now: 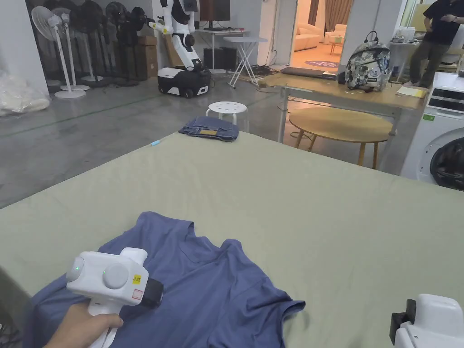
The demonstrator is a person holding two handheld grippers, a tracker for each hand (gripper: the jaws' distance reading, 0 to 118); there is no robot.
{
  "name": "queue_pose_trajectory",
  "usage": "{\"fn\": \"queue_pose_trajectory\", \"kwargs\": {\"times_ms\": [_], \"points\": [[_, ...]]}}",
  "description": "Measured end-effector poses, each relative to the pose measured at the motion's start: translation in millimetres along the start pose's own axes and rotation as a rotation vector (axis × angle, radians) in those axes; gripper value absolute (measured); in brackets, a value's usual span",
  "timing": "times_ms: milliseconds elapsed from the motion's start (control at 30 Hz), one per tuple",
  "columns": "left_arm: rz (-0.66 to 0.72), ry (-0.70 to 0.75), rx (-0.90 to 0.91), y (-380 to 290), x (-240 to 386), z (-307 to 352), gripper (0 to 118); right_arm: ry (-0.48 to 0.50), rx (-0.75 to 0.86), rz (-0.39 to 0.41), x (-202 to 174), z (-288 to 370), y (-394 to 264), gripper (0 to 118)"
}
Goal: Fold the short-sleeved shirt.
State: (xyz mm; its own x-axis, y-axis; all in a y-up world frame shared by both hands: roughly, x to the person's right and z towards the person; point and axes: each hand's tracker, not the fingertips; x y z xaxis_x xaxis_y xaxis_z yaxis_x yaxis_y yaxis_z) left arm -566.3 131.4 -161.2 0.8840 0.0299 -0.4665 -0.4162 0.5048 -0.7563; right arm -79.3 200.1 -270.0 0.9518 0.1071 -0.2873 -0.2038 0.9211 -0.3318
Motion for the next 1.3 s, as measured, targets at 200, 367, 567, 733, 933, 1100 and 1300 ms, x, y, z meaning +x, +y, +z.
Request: {"fn": "queue_pose_trajectory", "kwargs": {"times_ms": [200, 367, 567, 733, 933, 1100, 1300], "points": [[-0.143, 0.029, -0.007, -1, 18, -6, 52, -0.012, -0.033, 0.008, 3, -4, -8, 0], [-0.153, 0.048, 0.022, -8, 27, -3, 0, -0.011, -0.051, 0.006, 2, -6, -13, 0], [-0.131, 0.008, 0.089, -8, 17, 5, 0, -0.013, -0.056, 0.003, 2, -3, -14, 0], [-0.088, 0.009, 0.246, -1, 25, 46, 0, -0.024, -0.041, -0.024, 8, 0, -9, 0], [-0.113, -0.021, 0.418, 23, 51, 104, 0, -0.06, 0.018, -0.058, 24, 12, 1, 0], [-0.145, -0.068, 0.554, 56, 77, 141, 0, -0.098, 0.084, -0.097, 44, 26, 14, 0], [-0.218, -0.164, 0.674, 87, 140, 199, 0, -0.142, 0.141, -0.129, 72, 44, 26, 0]]}}
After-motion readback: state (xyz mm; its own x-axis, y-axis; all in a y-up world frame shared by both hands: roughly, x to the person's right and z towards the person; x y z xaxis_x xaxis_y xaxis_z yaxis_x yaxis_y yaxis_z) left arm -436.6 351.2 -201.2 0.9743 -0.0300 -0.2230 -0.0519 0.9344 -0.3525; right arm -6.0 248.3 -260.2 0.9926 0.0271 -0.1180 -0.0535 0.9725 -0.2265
